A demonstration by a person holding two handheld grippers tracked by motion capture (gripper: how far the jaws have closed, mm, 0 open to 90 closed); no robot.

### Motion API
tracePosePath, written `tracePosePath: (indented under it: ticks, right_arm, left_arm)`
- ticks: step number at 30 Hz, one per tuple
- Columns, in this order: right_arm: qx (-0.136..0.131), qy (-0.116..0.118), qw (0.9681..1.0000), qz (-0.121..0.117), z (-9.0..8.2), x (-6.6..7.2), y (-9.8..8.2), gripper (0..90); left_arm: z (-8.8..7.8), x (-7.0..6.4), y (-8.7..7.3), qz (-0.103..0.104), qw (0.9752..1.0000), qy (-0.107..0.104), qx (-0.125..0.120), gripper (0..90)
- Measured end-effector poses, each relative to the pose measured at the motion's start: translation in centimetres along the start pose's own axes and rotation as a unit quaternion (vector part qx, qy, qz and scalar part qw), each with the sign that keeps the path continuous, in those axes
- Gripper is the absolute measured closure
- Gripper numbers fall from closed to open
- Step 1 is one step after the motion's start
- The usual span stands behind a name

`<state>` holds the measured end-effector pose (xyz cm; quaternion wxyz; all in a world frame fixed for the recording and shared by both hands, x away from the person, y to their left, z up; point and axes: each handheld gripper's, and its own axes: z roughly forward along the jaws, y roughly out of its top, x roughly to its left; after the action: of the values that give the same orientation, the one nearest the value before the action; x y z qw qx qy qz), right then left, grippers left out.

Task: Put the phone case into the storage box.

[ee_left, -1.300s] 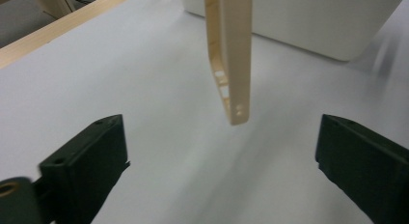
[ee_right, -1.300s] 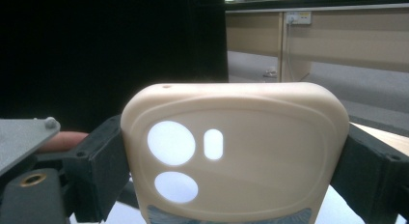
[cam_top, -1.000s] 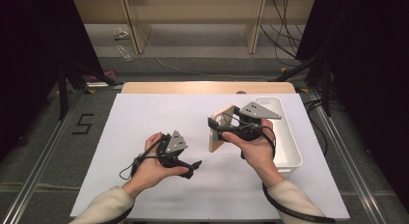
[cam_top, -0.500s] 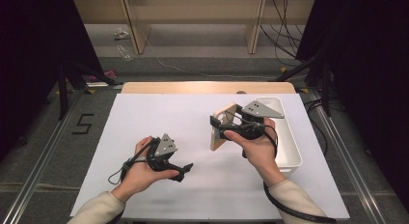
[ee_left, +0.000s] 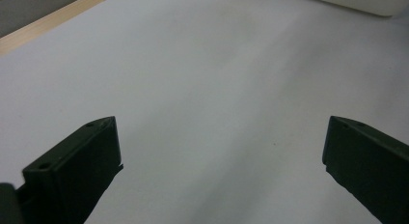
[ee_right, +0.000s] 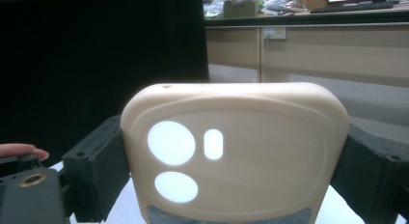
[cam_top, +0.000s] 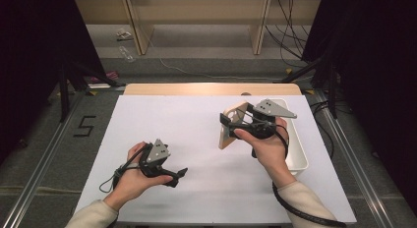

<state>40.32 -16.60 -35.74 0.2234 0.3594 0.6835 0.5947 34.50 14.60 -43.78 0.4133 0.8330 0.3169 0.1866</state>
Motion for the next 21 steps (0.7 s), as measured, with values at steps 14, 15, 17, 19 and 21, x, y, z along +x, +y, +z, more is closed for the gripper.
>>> tracePosePath:
  ticks: [14,15,17,19,21]
  right_arm:
    - [-0.009,-0.018,0.9998,0.002,-0.8,-0.9,0.7,11.5]
    - [-0.010,-0.019,0.9998,0.002,-0.9,-1.0,0.8,11.5]
    - [-0.011,-0.023,0.9997,0.001,-1.0,-1.2,0.9,11.5]
    - [-0.010,-0.027,0.9996,0.002,-1.1,-1.3,1.0,11.5]
    - [-0.011,-0.029,0.9995,0.002,-1.2,-1.4,1.0,11.5]
  left_arm:
    - [-0.8,0.7,-0.8,-0.005,0.9999,0.011,0.001,0.0]
    - [-0.8,0.8,-0.8,-0.005,0.9999,0.013,0.001,0.0]
    - [-0.9,0.9,-0.9,-0.006,0.9999,0.013,0.003,0.0]
    - [-1.0,1.0,-1.0,-0.007,0.9999,0.014,0.003,0.0]
    - [-1.1,1.1,-1.1,-0.009,0.9998,0.016,0.003,0.0]
